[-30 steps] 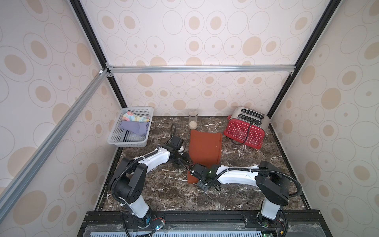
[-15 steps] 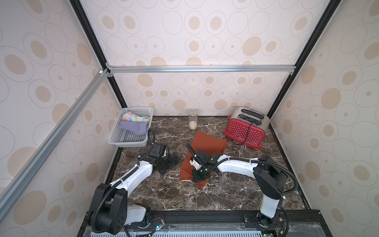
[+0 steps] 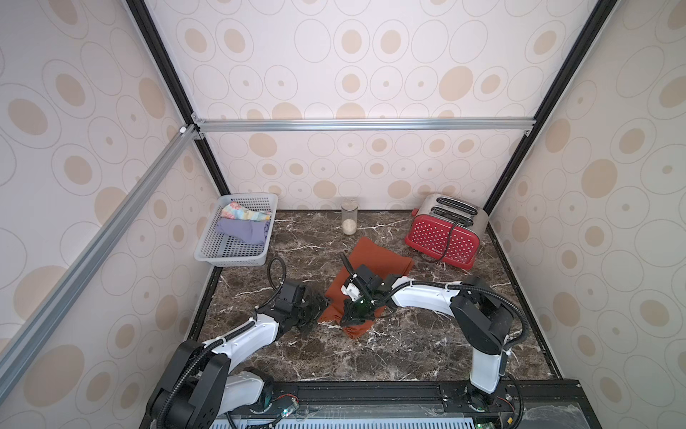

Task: Roll up the skirts
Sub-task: Roll the skirt at the center of the board.

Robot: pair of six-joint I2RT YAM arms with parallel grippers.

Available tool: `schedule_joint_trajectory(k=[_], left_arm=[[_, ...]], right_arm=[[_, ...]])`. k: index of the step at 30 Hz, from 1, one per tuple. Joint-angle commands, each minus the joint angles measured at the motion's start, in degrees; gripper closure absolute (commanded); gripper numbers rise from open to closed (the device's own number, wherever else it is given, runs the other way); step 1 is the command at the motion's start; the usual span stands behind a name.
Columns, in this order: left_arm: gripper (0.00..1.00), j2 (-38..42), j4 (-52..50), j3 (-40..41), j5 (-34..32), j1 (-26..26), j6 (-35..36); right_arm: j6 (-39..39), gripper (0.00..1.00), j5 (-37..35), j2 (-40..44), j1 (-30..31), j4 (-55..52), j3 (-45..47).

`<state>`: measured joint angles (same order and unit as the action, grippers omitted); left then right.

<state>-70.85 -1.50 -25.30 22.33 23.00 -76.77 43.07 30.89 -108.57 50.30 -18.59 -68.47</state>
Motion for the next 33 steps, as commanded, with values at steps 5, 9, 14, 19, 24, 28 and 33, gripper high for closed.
schedule_joint_trajectory(k=[5,9,14,19,24,28,33], left_arm=[[0.59,-5.6,4.7,-2.4,-3.6,0.3,-5.3],[0.84,-9.8,-7.8,-11.9,-6.1,0.3,0.9],[0.9,-15.1,-20.4,-23.5,-9.7,0.2,9.6],[0.89,-24.4,-30.9,-37.1,-8.5,-0.5,19.8],[0.86,-30.7,-36.0,-45.5,-6.8,-2.8,24.7],[0.79,-33.8,-33.8,-48.8,-1.5,-5.1,23.9],[0.46,-30.6,-32.4,-49.3,-1.8,-5.7,24.5]], right_arm=[[1.4,1.0,2.8,2.9,-0.4,1.0,2.7],[0.8,1.0,1.7,4.5,-1.5,-0.8,3.6],[-0.6,1.0,3.0,4.3,-4.8,-5.2,3.5],[-2.2,1.0,8.0,1.3,-10.1,-7.5,3.1],[-2.9,1.0,11.1,-2.0,-14.7,-7.4,3.3],[-3.3,1.0,10.7,-4.6,-16.3,-7.8,2.4],[-1.7,1.0,10.3,-5.6,-18.0,-6.0,2.7]])
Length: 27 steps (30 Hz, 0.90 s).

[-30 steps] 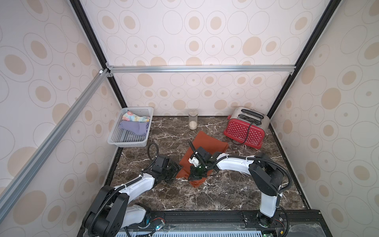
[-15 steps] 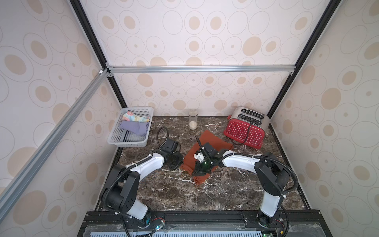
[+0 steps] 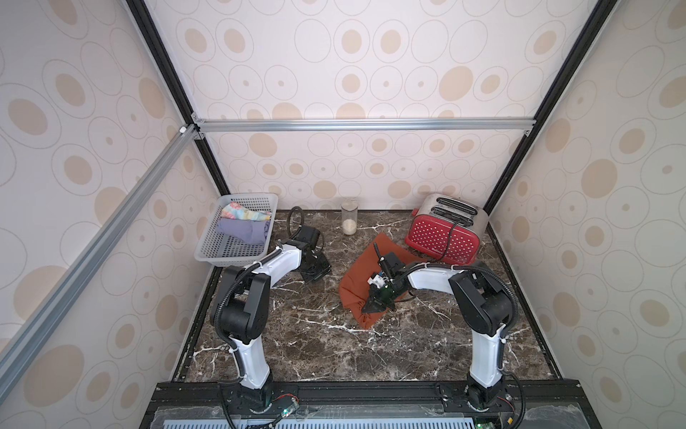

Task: Roll up the skirts
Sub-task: Roll the skirt at the center of the board.

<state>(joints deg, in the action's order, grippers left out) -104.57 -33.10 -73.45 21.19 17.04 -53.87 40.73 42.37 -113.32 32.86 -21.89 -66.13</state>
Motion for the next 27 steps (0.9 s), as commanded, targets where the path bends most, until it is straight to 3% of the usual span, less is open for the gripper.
schedule_joint_trajectory(k=[1,5,11,15,18,22,25,27], left_arm=[[0.43,4.5,0.5,0.7,-0.8,0.3,1.4],[0.37,10.7,7.6,11.0,1.5,2.4,0.3],[0.06,18.5,24.1,25.0,2.2,11.1,-2.1],[0.06,16.5,29.9,26.9,2.7,12.6,-4.4],[0.12,15.5,32.6,27.8,1.1,12.6,-6.1],[0.39,12.6,34.6,26.1,1.5,12.6,-9.3],[0.47,11.2,34.4,24.9,0.9,12.6,-10.9],[0.59,10.1,34.0,23.8,1.2,12.6,-11.3]], right_arm=[[1.2,1.0,-0.8,-0.8,-0.8,-1.9,0.6],[2.1,1.0,0.5,-0.3,-0.9,0.0,0.0],[0.8,1.0,1.2,-0.3,-0.9,-0.3,-1.2],[-0.2,1.0,1.1,-0.6,-0.9,-1.8,-2.4],[-0.7,1.0,0.8,-0.1,-1.0,-2.3,-2.4],[-1.8,1.0,0.5,-0.2,-1.0,-3.3,-2.8],[-2.3,1.0,0.8,-0.7,-1.0,-3.8,-3.1],[-2.7,1.0,0.7,-0.9,-1.0,-4.2,-3.4]])
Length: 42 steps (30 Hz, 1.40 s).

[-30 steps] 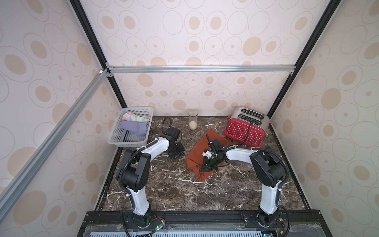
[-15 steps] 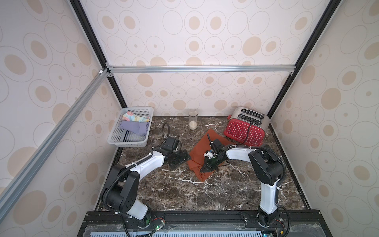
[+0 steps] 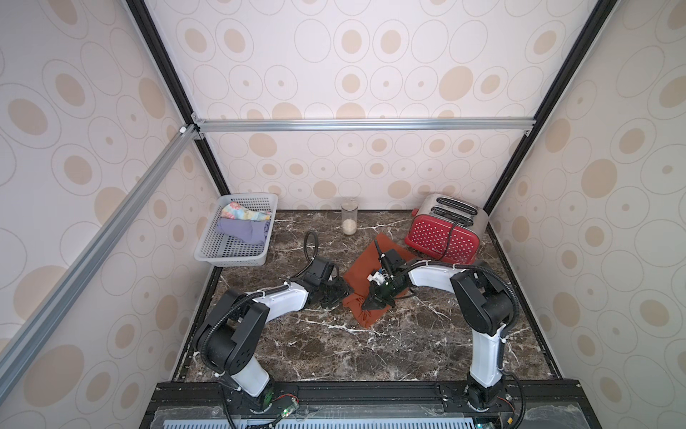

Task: Roll up the skirts
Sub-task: Roll the skirt at the center of the board.

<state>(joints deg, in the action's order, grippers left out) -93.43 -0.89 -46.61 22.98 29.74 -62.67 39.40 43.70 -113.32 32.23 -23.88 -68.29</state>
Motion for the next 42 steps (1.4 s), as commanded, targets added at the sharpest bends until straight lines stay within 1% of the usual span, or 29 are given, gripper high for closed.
schedule_joint_trajectory(k=[1,3,4,6,9,13,15,18,21,22,25,27,31,32,34,36,37,39,40,42], left_arm=[[0.69,-1.3,1.6,-3.6,-0.6,-0.1,-3.0],[0.88,-1.6,0.8,-4.4,-1.4,-0.1,-4.5],[0.95,-1.7,-0.9,-5.5,-2.3,-0.3,-5.0],[1.0,-2.2,-6.0,-8.3,-4.6,-1.0,-6.1],[1.0,-4.8,-11.3,-13.4,-5.9,-2.5,-8.1],[1.0,-13.0,-17.9,-22.5,-5.8,-4.0,-8.5],[1.0,-17.0,-19.7,-25.4,-5.1,-4.9,-9.4],[1.0,-21.4,-19.2,-27.9,-4.4,-5.8,-11.6],[1.0,-24.1,-18.7,-30.1,-4.1,-6.4,-13.1],[1.0,-24.9,-18.7,-30.8,-3.9,-6.6,-13.6],[1.0,-27.4,-18.4,-33.2,-2.0,-7.1,-14.6],[1.0,-28.3,-18.5,-34.1,-1.6,-7.1,-14.9],[1.0,-28.4,-18.2,-33.8,-1.8,-7.1,-15.2],[1.0,-28.4,-18.1,-33.7,-1.9,-7.1,-15.2],[1.0,-28.6,-17.7,-33.5,-1.5,-7.2,-15.5],[1.0,-29.1,-17.5,-33.5,-0.6,-7.2,-15.7],[1.0,-29.1,-17.3,-33.5,-0.3,-7.3,-15.9],[1.0,-28.7,-16.6,-33.0,0.1,-7.5,-16.2],[1.0,-28.5,-16.4,-32.7,0.0,-7.6,-16.2],[1.0,-28.0,-16.7,-32.6,0.2,-7.7,-16.2]], right_arm=[[-1.6,1.0,-0.7,-0.9,-0.4,-2.5,-1.4],[-2.1,1.0,-1.0,-0.9,-0.5,-3.1,-1.6],[-2.5,1.0,-1.1,-0.9,-0.5,-3.6,-1.9],[-3.2,1.0,-1.6,-1.1,-0.7,-4.5,-2.2],[-5.1,1.0,-2.8,-1.6,-0.7,-6.7,-3.5],[-7.6,1.0,-4.8,-2.4,-0.7,-7.9,-4.7],[-8.6,0.99,-5.9,-2.9,-0.7,-8.1,-4.8],[-9.9,0.94,-8.0,-3.2,-0.7,-8.5,-4.7],[-10.6,0.83,-13.2,-2.1,-0.7,-9.1,-4.1],[-10.5,0.79,-15.7,-1.2,-0.7,-9.3,-3.6],[-9.0,0.75,-21.6,2.8,-0.7,-7.3,-1.2],[-7.3,0.71,-24.9,7.0,-0.8,-4.3,1.9],[-3.5,0.69,-31.0,17.5,-0.1,2.1,8.9],[-3.0,0.69,-31.5,20.1,0.6,4.1,10.3],[-2.6,0.69,-33.1,24.9,3.8,8.6,12.5],[-1.4,0.72,-33.6,26.1,7.3,13.2,13.6],[-0.4,0.75,-32.7,25.2,8.6,15.2,13.5],[1.3,0.85,-31.0,21.3,9.7,15.8,11.2],[1.5,0.89,-30.2,18.9,9.9,15.2,9.6],[1.2,0.92,-29.3,14.1,10.4,14.4,5.9]])
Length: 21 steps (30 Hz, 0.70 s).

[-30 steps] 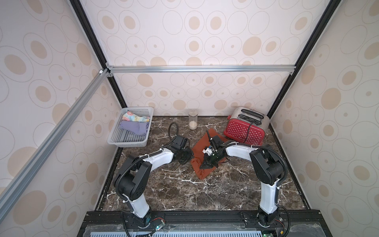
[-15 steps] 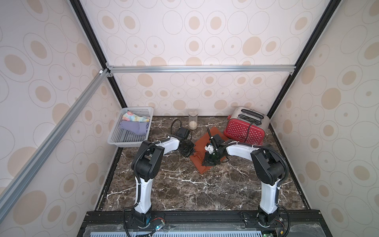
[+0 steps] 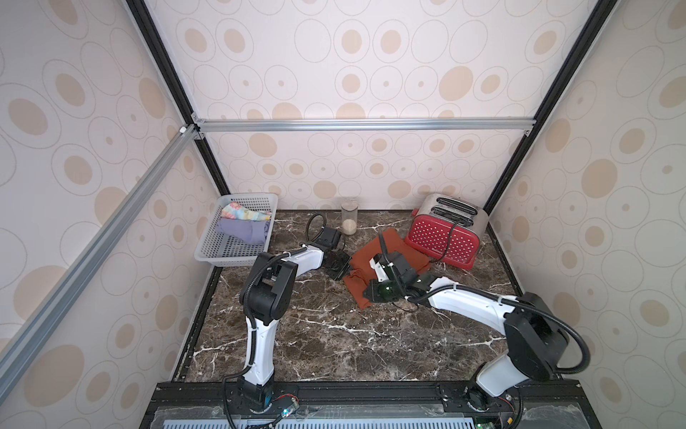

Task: Roll up the skirts
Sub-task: Roll the skirt at the center of the board.

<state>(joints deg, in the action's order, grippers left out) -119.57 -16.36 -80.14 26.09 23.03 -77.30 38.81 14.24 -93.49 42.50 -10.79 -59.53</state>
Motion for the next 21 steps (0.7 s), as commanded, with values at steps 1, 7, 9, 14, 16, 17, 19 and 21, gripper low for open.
schedule_joint_trajectory(k=[1,7,9,14,16,17,19,21], left_arm=[[1.0,-1.7,-1.2,1.0,-2.8,-1.1,-1.7],[1.0,0.0,-0.1,2.6,-1.3,-2.1,-2.1],[0.99,0.7,0.1,2.9,-0.4,-2.7,-2.1],[0.96,2.6,0.1,3.1,0.0,-4.4,-1.7],[0.96,2.3,0.9,2.9,1.3,-5.1,-2.2],[0.96,2.0,1.5,2.9,2.0,-5.6,-2.6],[0.94,1.7,3.8,3.0,3.3,-6.4,-4.1],[0.84,1.6,5.8,2.7,4.3,-7.4,-5.3]], right_arm=[[1.5,0.93,-0.2,-7.7,0.2,0.8,-4.2],[-0.1,0.98,-5.3,-16.0,-1.2,-5.3,-10.4],[0.2,1.0,-4.0,-17.2,-2.1,-5.3,-10.2],[0.3,1.0,-2.8,-17.4,-3.4,-4.1,-8.1],[0.3,1.0,-2.3,-17.3,-3.9,-3.6,-7.6],[0.1,1.0,-1.9,-17.5,-4.2,-3.6,-7.6],[-0.4,1.0,-1.2,-18.4,-4.5,-4.4,-8.0],[-1.0,1.0,-0.7,-19.3,-4.7,-4.6,-8.3]])
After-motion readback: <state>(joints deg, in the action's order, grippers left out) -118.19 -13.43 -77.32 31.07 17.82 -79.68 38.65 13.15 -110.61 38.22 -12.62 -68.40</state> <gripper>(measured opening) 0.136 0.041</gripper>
